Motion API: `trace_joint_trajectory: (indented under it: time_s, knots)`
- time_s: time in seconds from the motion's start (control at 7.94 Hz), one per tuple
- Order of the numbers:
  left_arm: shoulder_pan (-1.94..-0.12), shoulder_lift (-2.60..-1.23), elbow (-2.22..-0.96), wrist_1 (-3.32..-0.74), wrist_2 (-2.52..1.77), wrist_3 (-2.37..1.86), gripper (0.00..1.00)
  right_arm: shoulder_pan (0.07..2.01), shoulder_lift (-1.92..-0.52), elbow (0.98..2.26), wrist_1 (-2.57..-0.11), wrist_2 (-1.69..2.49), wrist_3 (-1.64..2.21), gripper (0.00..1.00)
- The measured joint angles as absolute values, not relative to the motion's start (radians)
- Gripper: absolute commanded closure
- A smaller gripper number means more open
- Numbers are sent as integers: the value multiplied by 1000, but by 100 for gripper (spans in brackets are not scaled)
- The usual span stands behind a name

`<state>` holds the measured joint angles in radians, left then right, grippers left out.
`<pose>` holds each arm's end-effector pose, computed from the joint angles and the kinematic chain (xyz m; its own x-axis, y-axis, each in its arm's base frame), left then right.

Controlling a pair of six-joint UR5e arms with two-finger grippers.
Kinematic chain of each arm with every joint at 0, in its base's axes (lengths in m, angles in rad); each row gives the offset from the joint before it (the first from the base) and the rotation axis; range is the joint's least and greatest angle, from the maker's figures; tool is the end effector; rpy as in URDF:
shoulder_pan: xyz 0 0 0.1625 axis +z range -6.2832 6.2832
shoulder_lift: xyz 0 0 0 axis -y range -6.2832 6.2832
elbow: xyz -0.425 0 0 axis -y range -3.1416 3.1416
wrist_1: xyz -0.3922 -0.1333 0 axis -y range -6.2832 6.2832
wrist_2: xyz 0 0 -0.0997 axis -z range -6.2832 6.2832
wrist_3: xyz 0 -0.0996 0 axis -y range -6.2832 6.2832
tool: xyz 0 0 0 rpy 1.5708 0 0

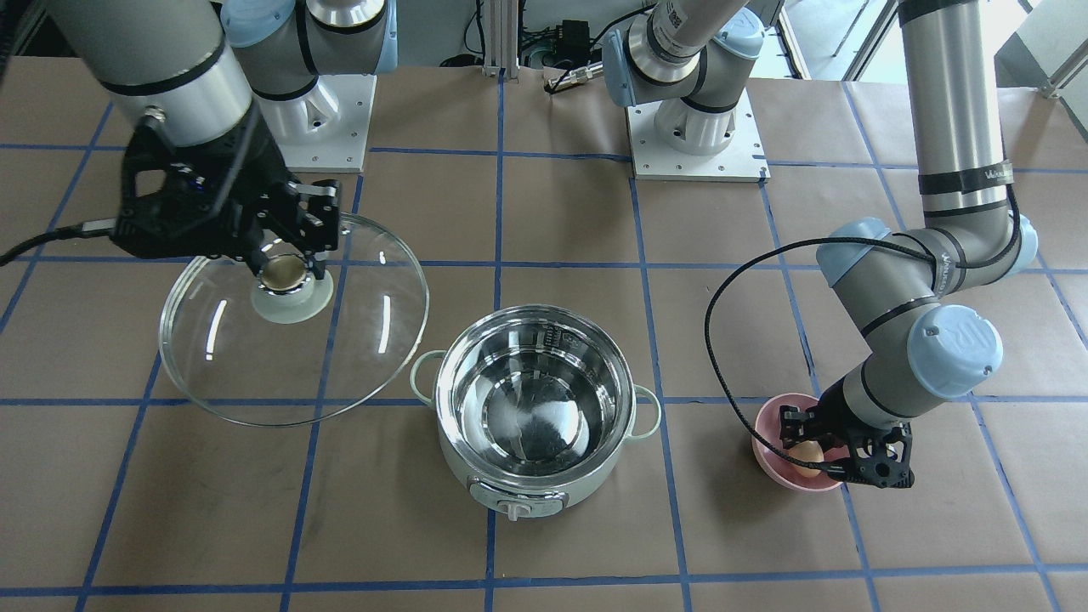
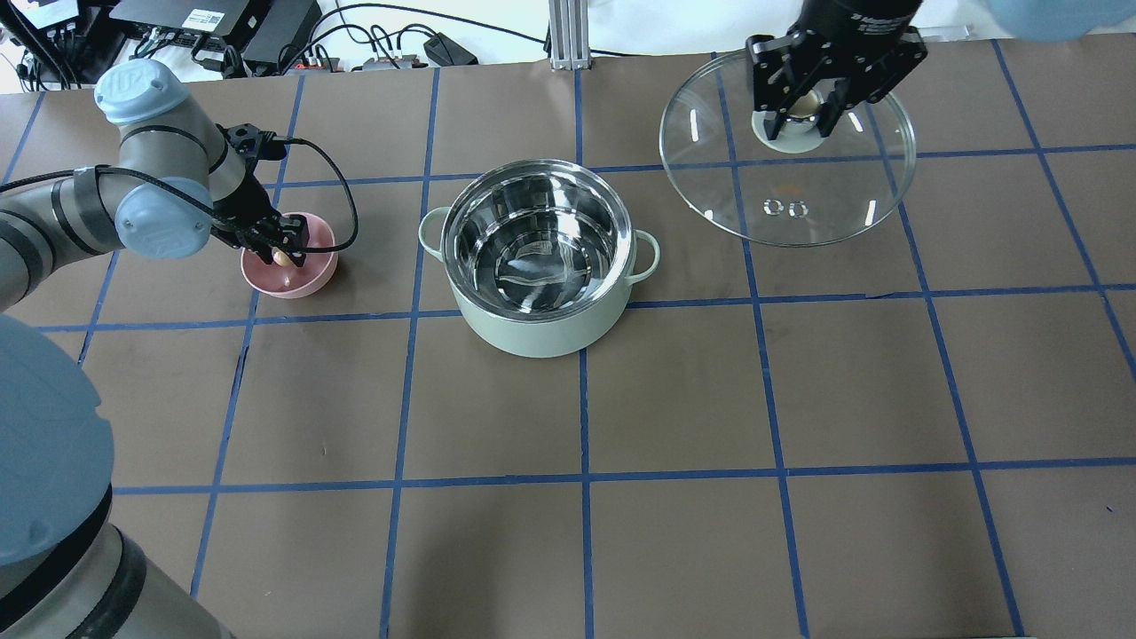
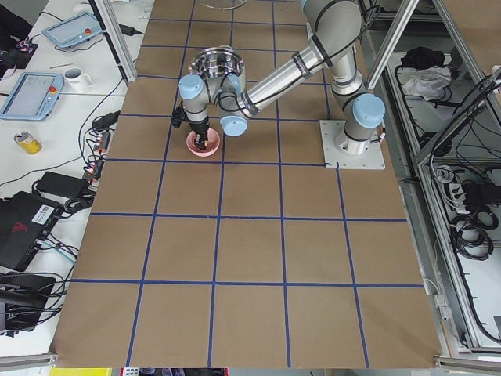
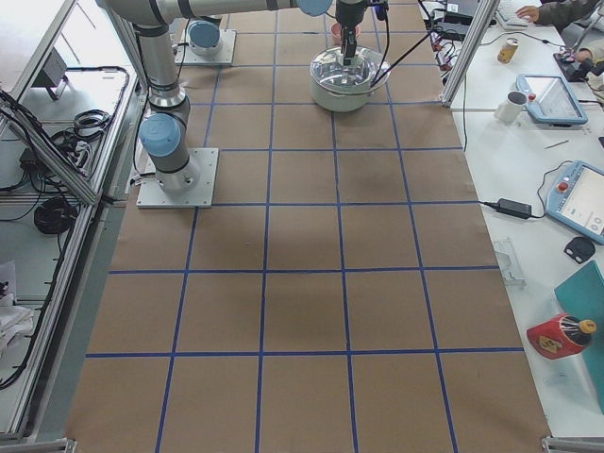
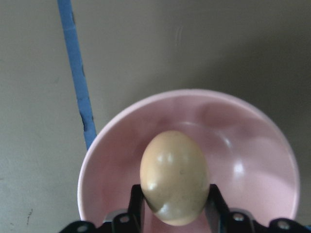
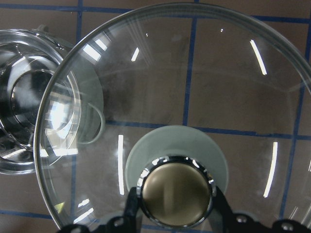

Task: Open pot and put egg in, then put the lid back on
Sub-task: 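Lift the glass lid off with the right gripper while the left lifts the egg, then carry the egg over the open pot with the left gripper and lower it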

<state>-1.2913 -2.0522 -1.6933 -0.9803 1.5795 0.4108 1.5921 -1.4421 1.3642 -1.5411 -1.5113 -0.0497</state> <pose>0.0432 -0.6305 0.2156 -0.9914 0.1310 -0.0026 0.1309 0.9913 0.0158 0.1509 -0.5468 0.5200 -0.9957 -0.0737 -0.0569 -0.0708 0.9962 -0.0511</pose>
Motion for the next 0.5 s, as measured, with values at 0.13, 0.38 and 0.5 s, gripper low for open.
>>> trace_joint_trajectory:
  time_s: [0.13,0.38,0.5]
  knots:
    - [-1292,-2018,-1690,-1028,1579,409,67,1552,-1457,1366,-1520,-1518,-116,100]
    - [-1302,-1934,-1684,-1129,1571,404,67,1491,-1477,1368,-1489,-1548,-218,100]
    - [-1317,-1889,-1675,-1174,1549,391,67,1465,-1483,1369,-1475,-1557,-252,100]
